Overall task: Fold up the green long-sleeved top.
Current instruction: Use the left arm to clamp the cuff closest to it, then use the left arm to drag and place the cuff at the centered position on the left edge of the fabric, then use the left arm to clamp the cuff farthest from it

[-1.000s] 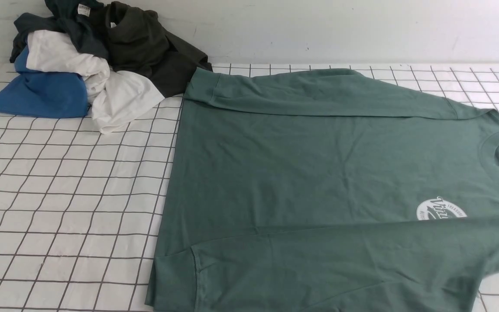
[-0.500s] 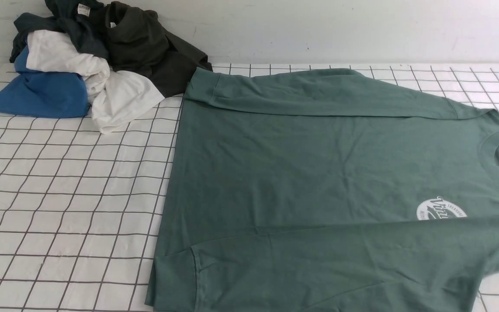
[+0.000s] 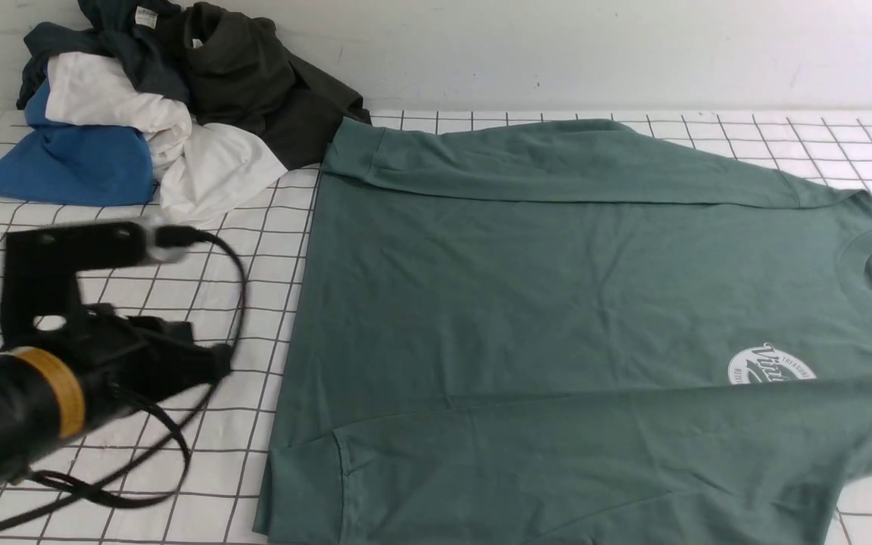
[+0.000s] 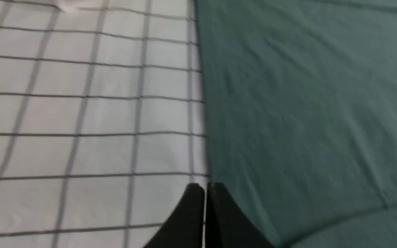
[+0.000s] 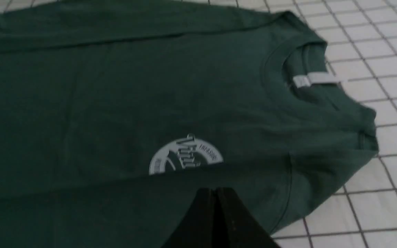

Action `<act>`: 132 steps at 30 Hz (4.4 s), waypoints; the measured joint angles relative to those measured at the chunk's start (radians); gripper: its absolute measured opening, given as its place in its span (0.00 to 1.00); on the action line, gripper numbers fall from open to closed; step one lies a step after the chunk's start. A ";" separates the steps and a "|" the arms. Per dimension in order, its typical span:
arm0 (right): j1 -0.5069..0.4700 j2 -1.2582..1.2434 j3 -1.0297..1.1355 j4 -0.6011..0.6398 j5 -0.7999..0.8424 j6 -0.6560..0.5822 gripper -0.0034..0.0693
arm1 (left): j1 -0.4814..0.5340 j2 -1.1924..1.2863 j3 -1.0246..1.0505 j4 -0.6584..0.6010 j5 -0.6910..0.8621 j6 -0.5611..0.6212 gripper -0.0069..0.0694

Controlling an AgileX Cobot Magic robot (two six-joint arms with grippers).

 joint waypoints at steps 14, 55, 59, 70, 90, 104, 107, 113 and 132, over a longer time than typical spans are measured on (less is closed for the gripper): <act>0.302 0.512 -0.332 0.286 0.323 -0.478 0.03 | 0.044 0.089 -0.104 0.864 -0.054 -0.663 0.08; 0.305 0.533 -0.333 0.356 0.321 -0.514 0.03 | 0.089 0.444 -0.343 -1.397 0.666 1.408 0.44; 0.305 0.533 -0.333 0.358 0.321 -0.514 0.03 | 0.071 0.451 -0.343 -1.397 0.643 1.428 0.28; 0.305 0.533 -0.333 0.362 0.321 -0.518 0.03 | -0.021 0.424 -0.464 -1.366 0.663 1.499 0.08; 0.305 0.533 -0.333 0.352 0.307 -0.521 0.03 | -0.012 0.531 -0.967 -0.964 0.590 1.359 0.08; 0.305 0.537 -0.333 0.354 0.270 -0.529 0.03 | 0.086 0.972 -1.541 -1.012 0.904 1.320 0.52; 0.305 0.568 -0.333 0.367 0.251 -0.532 0.03 | 0.112 1.134 -1.848 -1.013 0.993 1.320 0.58; 0.305 0.654 -0.333 0.403 0.245 -0.555 0.03 | 0.135 1.356 -2.090 -0.998 0.947 1.219 0.58; 0.305 0.728 -0.335 0.484 0.240 -0.625 0.03 | 0.143 1.556 -2.158 -0.977 0.632 1.108 0.11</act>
